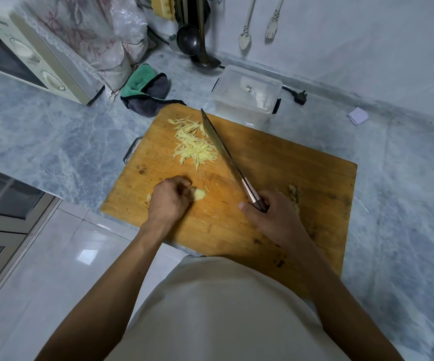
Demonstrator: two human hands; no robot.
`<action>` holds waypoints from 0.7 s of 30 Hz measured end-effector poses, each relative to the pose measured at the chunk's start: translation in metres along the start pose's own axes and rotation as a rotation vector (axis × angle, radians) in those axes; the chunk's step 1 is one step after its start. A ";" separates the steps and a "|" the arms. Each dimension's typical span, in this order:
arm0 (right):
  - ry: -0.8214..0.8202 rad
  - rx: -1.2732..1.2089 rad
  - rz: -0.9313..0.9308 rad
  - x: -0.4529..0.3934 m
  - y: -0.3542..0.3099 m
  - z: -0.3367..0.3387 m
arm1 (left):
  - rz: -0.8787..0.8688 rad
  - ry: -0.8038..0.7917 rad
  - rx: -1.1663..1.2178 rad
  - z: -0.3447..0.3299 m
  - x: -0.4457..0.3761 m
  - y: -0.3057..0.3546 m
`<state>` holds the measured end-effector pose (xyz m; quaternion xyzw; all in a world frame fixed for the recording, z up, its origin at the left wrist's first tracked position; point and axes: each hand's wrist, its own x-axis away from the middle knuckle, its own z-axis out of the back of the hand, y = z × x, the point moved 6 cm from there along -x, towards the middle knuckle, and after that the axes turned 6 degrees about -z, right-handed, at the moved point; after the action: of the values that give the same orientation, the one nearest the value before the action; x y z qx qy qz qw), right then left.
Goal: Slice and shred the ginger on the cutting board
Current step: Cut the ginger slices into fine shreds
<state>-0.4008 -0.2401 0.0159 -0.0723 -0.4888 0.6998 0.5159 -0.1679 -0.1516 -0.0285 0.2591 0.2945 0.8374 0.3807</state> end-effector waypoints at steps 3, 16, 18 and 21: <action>0.002 -0.013 -0.009 0.000 0.001 0.001 | -0.005 -0.012 -0.088 -0.004 0.003 0.001; -0.011 0.030 -0.011 0.002 -0.007 0.004 | -0.175 0.075 -0.060 0.017 0.013 -0.002; -0.026 0.031 -0.005 0.001 -0.006 0.003 | -0.158 0.107 -0.211 0.033 0.012 -0.023; -0.041 0.027 -0.002 0.001 -0.005 -0.002 | -0.118 -0.008 -0.346 0.036 0.012 -0.039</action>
<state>-0.3964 -0.2381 0.0189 -0.0504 -0.4900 0.7071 0.5073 -0.1326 -0.1109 -0.0281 0.1755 0.1593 0.8506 0.4694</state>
